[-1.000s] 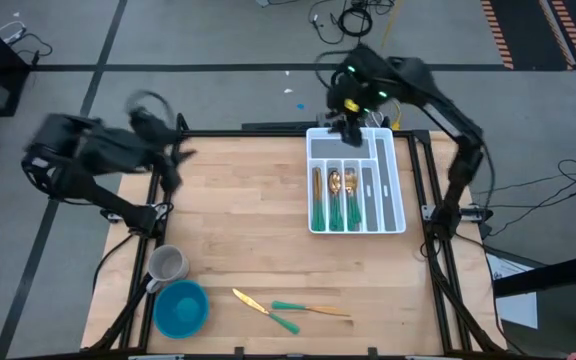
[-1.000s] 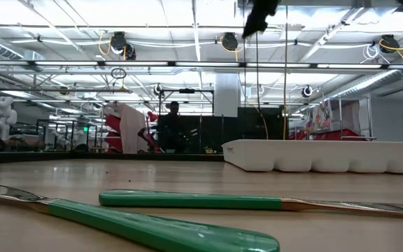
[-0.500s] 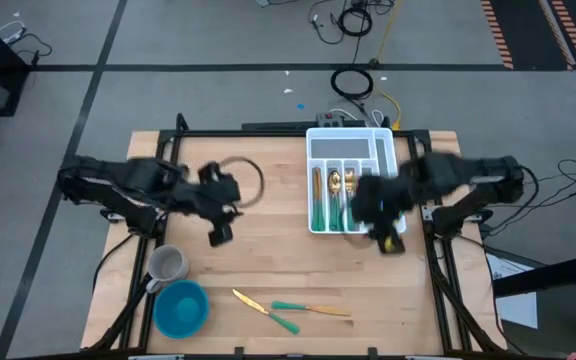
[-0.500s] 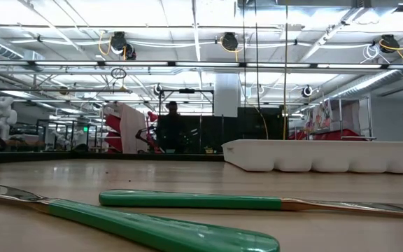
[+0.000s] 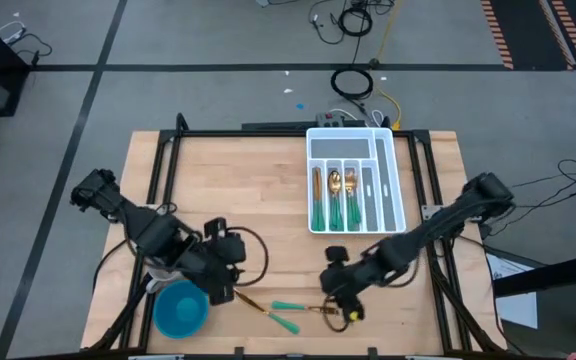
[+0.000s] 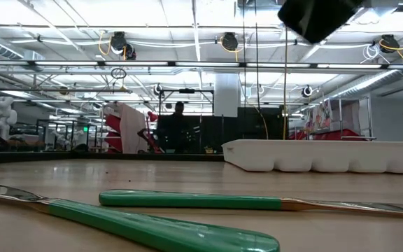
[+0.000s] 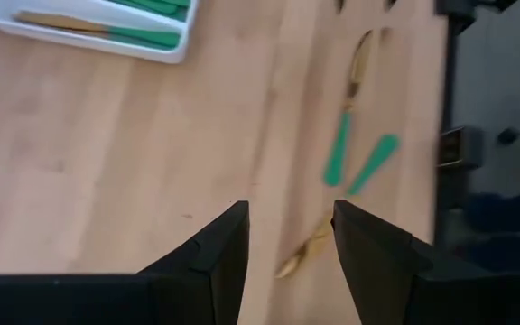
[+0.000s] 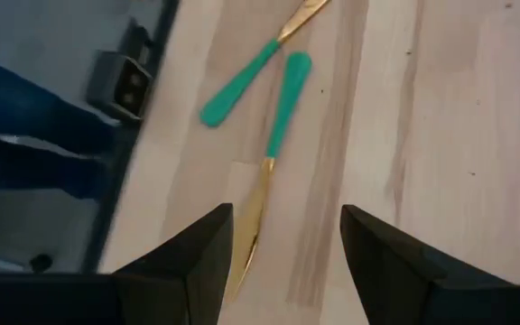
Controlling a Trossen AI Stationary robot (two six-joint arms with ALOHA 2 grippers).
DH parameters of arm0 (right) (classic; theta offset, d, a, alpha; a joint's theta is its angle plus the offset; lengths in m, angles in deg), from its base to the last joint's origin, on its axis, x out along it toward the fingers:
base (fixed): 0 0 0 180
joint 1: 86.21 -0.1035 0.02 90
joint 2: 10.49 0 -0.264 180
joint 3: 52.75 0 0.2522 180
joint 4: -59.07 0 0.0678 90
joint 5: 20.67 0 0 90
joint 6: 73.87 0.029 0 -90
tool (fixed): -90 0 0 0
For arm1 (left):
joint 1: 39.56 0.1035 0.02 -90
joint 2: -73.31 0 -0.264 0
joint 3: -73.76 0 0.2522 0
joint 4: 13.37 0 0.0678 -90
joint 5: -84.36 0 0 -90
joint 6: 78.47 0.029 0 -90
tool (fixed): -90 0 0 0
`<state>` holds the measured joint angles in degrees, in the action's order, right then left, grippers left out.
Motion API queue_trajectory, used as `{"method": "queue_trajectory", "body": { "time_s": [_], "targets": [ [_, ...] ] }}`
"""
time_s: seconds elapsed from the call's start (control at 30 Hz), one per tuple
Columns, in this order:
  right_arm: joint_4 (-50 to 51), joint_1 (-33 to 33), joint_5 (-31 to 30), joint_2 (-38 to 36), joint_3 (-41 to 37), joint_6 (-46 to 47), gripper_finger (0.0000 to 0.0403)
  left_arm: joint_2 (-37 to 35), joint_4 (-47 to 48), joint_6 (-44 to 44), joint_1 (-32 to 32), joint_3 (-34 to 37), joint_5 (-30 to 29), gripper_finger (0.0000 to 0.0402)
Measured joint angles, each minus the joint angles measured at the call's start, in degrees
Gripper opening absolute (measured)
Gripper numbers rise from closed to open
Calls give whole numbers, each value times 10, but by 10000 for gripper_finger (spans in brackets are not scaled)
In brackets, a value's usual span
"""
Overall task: Sort silverware
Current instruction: Put the right green table knife into the white cutlery tray
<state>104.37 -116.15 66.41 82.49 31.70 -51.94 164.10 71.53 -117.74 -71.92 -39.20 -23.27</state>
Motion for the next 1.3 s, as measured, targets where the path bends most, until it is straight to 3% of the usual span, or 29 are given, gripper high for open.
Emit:
{"method": "queue_trajectory", "body": {
  "time_s": [0.33, 0.6, 1.0, 1.1, 1.3],
  "targets": [
    [-29, 22, 17, 186, 80, -34, 197, -6, -1, -70, -74, 0, -20, 169],
    [-18, 25, 29, 275, 180, -26, 197, -6, -2, -89, -115, 0, -30, 169],
    [22, 25, 8, 371, 229, 138, 193, -6, 9, -99, -161, 0, -54, 169],
    [54, 25, -8, 380, 232, 174, 161, -6, 22, -99, -165, 0, -56, 169],
    [56, 20, -9, 382, 229, 130, 50, -6, 34, -95, -166, 0, -58, 169]
  ]
}}
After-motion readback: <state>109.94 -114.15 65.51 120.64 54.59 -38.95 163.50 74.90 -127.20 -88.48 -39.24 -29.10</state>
